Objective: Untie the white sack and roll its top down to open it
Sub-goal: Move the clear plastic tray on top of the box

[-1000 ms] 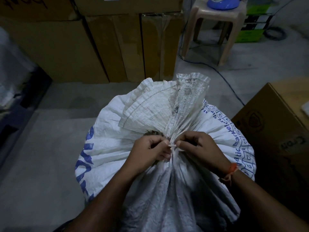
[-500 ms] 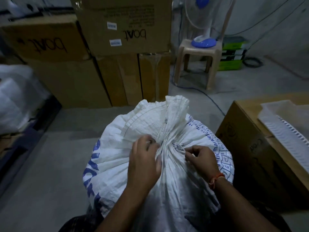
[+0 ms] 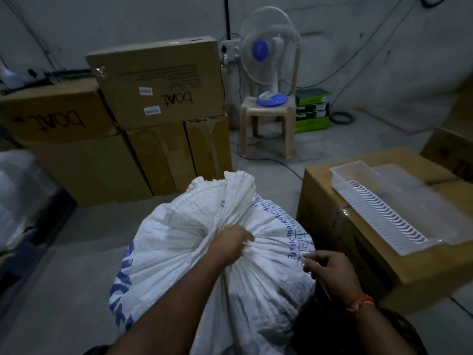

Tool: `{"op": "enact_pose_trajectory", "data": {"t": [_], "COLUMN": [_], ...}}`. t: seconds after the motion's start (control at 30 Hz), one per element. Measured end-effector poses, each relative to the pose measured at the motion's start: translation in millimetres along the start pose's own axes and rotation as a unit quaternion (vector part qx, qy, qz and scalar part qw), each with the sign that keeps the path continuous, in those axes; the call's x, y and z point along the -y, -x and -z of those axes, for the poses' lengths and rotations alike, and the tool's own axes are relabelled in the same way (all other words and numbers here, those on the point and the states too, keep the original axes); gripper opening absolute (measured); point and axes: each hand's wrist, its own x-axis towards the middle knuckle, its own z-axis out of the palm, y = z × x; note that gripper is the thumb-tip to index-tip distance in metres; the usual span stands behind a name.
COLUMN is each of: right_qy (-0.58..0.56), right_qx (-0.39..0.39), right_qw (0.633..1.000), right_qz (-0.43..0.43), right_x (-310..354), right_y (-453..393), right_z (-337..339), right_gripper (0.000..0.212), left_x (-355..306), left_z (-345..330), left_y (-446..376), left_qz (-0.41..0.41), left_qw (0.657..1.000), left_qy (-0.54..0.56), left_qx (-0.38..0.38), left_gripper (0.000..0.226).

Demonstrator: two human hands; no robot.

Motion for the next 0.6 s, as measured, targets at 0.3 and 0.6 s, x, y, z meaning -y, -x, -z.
{"op": "enact_pose_trajectory", "data": {"t": [0.3,0.6], "right_qy": [-0.001,-0.008], "right_qx": [-0.087,-0.080], "right_qw": [0.996,0.997], "right_qz": [-0.003,-0.002], "right_x": [-5,22], "right_y": [-13,-3], "right_z": [14,11], "right_gripper": [0.007,0.013], "left_x": [-60,-62], "left_z": [56,91], "left_y": [-14,-24], "left_qz": [-0.140,-0.192], "left_qw": [0.990,0.980], "left_qy": [-0.007,0.019], "left_qx": [-0.003,-0.046], "left_gripper": [0.051,0.016]}}
